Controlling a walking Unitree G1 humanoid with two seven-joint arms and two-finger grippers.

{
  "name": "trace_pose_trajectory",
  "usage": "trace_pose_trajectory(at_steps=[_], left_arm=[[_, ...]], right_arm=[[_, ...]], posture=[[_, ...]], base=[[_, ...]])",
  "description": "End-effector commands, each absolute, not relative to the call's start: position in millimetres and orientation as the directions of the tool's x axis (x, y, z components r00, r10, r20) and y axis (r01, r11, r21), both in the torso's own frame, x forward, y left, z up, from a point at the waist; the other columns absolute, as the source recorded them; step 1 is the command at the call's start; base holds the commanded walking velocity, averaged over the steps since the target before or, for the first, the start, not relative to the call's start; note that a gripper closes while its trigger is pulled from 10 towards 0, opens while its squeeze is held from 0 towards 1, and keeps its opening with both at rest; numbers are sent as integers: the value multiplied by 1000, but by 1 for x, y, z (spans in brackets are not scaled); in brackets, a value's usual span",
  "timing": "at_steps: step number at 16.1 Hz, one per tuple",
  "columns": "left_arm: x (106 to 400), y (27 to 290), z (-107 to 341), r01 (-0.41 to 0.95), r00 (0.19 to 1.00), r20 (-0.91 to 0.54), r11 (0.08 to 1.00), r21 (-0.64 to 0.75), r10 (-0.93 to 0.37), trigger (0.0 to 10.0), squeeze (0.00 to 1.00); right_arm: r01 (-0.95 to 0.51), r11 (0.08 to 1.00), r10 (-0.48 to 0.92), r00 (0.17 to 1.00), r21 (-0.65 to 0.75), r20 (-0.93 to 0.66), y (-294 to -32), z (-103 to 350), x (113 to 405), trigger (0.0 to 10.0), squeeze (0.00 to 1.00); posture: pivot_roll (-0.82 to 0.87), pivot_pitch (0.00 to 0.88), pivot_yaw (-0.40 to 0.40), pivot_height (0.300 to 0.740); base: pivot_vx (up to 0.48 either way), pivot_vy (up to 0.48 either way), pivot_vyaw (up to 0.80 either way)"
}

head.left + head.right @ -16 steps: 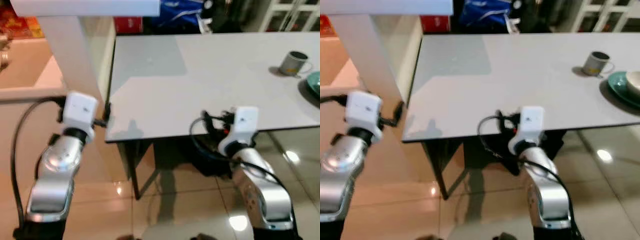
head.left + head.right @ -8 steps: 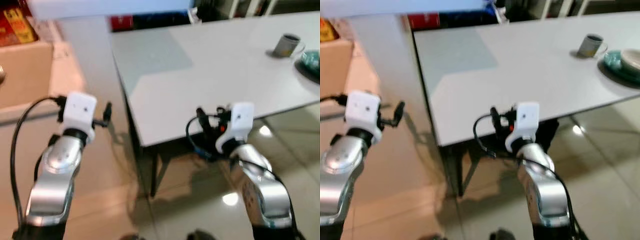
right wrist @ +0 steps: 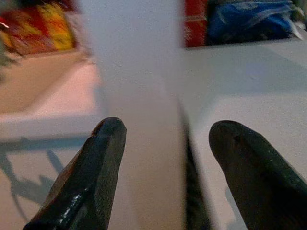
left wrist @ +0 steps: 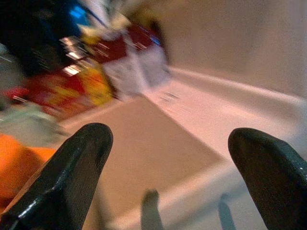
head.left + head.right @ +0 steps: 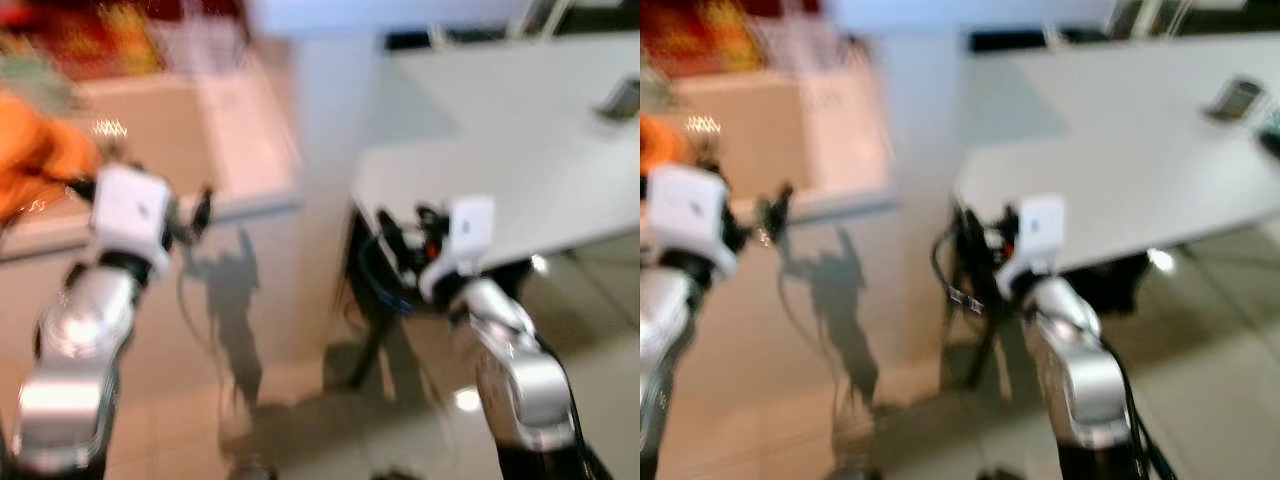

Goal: Setting the table

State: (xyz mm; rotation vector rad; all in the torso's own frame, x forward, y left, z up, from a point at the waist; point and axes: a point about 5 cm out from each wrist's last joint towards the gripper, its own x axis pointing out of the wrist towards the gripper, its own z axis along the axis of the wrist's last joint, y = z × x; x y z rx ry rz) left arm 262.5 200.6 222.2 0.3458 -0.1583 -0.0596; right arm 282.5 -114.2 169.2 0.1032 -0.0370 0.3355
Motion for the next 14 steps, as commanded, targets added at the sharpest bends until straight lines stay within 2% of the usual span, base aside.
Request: trace_pose_trajectory(at_steps=[1, 5, 8, 14], left_arm=[[265, 193, 235, 52, 976, 181, 939, 339, -119, 10000, 0], [272, 189, 253, 43, 966, 226, 937, 346, -128, 10000, 0], [278, 197, 263, 2, 970, 228, 942, 336, -83, 10000, 0], [282, 203, 259, -34, 978, 204, 942, 334, -37, 10000, 0]], right_arm=[[-293, 952, 288, 956, 93, 61, -126, 172, 284, 10000, 0], [-291, 953, 284, 955, 84, 88, -126, 178, 286, 10000, 0], [-298, 950, 289, 952, 95, 100, -126, 183, 286, 10000, 0], [-300, 949, 288, 949, 91, 126, -126, 191, 289, 10000, 0]], posture=[[87, 52, -8, 740], [83, 45, 0, 740], [86, 42, 5, 740], [83, 38, 8, 740]], base=[[0, 480, 0], [0, 480, 0], [0, 480, 0], [0, 480, -800]])
